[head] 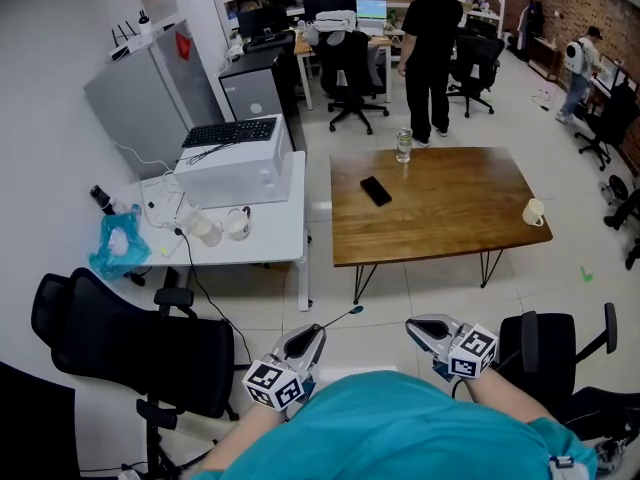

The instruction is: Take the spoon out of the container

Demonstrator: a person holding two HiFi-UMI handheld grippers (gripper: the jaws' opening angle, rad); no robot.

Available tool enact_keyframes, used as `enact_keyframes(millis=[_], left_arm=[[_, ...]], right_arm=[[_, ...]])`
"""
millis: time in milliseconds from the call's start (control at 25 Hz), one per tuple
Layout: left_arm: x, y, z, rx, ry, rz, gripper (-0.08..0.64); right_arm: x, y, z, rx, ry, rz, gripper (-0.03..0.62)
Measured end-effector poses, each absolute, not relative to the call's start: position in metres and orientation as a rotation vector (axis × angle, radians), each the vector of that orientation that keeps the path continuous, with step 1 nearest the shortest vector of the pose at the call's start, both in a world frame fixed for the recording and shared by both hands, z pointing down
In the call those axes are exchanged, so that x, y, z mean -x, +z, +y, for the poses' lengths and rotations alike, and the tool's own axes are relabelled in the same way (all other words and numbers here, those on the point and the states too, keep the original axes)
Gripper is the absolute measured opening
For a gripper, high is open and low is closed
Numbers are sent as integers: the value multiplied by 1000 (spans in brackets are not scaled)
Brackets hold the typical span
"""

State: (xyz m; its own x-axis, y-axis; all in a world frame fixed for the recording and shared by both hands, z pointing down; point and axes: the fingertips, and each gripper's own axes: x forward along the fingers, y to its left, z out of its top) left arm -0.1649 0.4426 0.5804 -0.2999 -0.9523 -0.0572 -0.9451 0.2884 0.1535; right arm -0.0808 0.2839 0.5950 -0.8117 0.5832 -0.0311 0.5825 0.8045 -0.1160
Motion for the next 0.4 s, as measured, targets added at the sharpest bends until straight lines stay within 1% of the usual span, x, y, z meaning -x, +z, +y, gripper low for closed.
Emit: enact_keyframes(millis=[400], left_arm=[[168, 582, 448, -1824, -265, -2479, 51]], right_arm=[[83, 598, 290, 974, 165, -2958, 0]])
